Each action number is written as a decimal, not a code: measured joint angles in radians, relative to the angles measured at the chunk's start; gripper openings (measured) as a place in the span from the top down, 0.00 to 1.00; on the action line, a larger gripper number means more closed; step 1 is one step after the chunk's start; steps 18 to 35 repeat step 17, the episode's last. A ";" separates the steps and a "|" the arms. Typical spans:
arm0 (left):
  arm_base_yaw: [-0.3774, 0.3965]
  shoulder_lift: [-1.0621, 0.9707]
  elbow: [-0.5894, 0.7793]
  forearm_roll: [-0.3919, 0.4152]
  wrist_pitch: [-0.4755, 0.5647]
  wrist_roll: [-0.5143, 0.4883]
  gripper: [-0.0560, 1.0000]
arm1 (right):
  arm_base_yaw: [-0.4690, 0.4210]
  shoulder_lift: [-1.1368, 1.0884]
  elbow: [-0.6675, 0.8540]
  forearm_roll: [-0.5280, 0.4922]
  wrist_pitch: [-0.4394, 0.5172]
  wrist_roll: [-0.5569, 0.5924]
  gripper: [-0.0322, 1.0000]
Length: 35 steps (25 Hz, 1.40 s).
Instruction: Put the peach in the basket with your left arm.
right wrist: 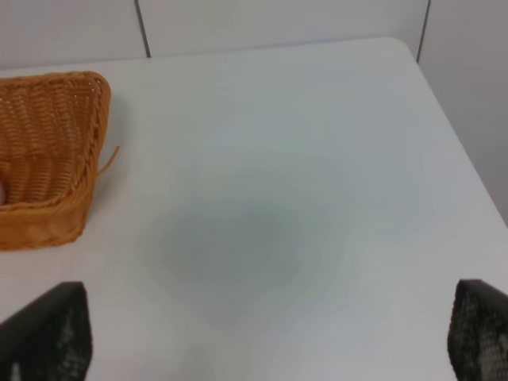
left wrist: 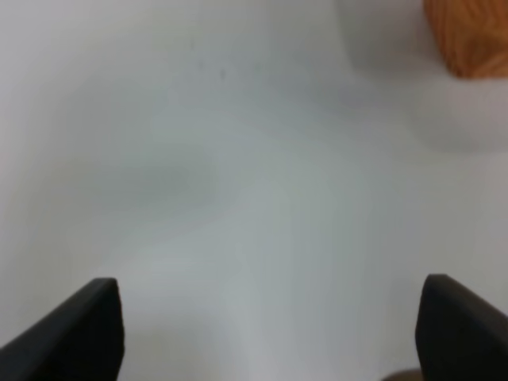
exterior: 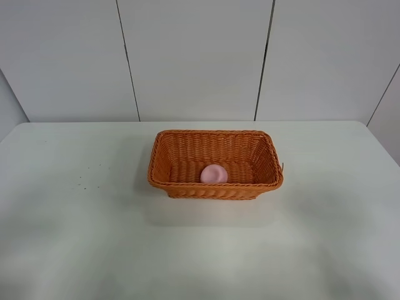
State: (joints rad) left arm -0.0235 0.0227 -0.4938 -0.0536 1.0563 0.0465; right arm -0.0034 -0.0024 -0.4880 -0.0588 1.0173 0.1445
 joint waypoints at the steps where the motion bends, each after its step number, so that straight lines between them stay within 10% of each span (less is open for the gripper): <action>1: 0.000 -0.015 0.000 0.000 0.000 0.000 0.14 | 0.000 0.000 0.000 0.000 0.000 0.000 0.30; 35: 0.000 -0.030 0.000 0.003 0.000 0.000 0.14 | 0.000 0.000 0.000 0.000 0.000 0.000 0.30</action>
